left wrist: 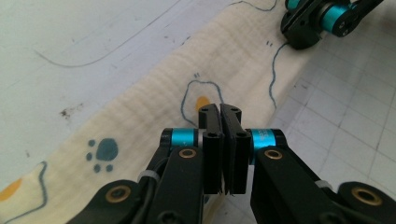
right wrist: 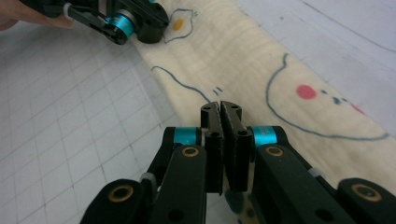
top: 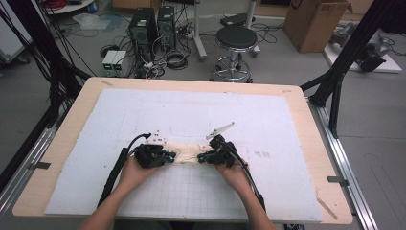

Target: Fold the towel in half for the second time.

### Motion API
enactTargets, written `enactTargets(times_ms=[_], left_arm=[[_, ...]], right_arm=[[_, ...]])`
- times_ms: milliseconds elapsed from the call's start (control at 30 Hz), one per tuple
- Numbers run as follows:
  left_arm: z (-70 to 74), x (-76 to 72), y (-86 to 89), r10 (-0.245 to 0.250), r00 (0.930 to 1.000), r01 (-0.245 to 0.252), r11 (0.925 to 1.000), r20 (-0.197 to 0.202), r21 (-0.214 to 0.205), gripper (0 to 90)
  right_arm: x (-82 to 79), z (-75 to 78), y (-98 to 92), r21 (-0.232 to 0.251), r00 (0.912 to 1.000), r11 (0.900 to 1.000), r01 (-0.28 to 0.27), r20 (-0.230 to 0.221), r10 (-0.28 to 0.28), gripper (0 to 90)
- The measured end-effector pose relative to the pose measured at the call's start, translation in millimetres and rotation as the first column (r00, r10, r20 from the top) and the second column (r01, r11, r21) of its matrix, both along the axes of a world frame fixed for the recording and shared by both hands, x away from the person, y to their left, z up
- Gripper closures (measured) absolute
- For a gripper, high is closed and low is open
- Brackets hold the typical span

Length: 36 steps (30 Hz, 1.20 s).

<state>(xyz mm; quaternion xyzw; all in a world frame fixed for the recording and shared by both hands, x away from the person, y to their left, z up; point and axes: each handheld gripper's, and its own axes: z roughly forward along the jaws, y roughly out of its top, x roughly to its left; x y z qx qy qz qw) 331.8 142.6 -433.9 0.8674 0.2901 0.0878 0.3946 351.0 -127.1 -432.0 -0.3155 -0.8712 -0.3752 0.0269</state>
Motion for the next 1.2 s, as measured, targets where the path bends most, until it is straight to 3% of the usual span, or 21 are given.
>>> enactTargets(times_ms=[67, 700, 933, 1000, 1133, 1200], left_arm=[[1.1, -0.5, 3.3, 0.002, 1.0000, -0.002, 0.9998, 0.008, 0.018, 86.4], [-2.3, -4.9, 49.4, 0.098, 0.9952, -0.098, 0.9946, 0.004, -0.035, 82.2], [-3.0, -6.1, 57.4, 0.096, 0.9954, -0.096, 0.9943, 0.001, -0.047, 81.0], [-1.5, -6.7, 57.0, 0.097, 0.9952, -0.096, 0.9939, 0.015, -0.053, 79.2], [3.2, -4.7, 59.0, 0.129, 0.9900, -0.123, 0.9876, 0.058, -0.098, 69.7], [3.5, -1.5, 60.3, 0.142, 0.9879, -0.135, 0.9861, 0.063, -0.096, 65.0]], right_arm=[[-0.2, 0.2, -4.5, -0.004, 1.0000, 1.0000, 0.000, 0.001, 0.000, 87.7], [-11.8, 0.9, -67.4, -0.034, 0.9944, 0.9966, 0.075, 0.077, -0.073, 84.2], [-16.0, 0.3, -86.7, -0.006, 0.9916, 0.9962, 0.087, 0.097, -0.086, 81.0], [-16.2, 0.3, -87.7, -0.005, 0.9912, 0.9958, 0.091, 0.098, -0.090, 80.7], [-17.0, 7.9, -83.8, 0.017, 0.9823, 0.9970, 0.076, 0.170, -0.077, 73.6], [-14.9, 10.9, -82.9, 0.029, 0.9773, 0.9951, 0.094, 0.188, -0.098, 62.1]])
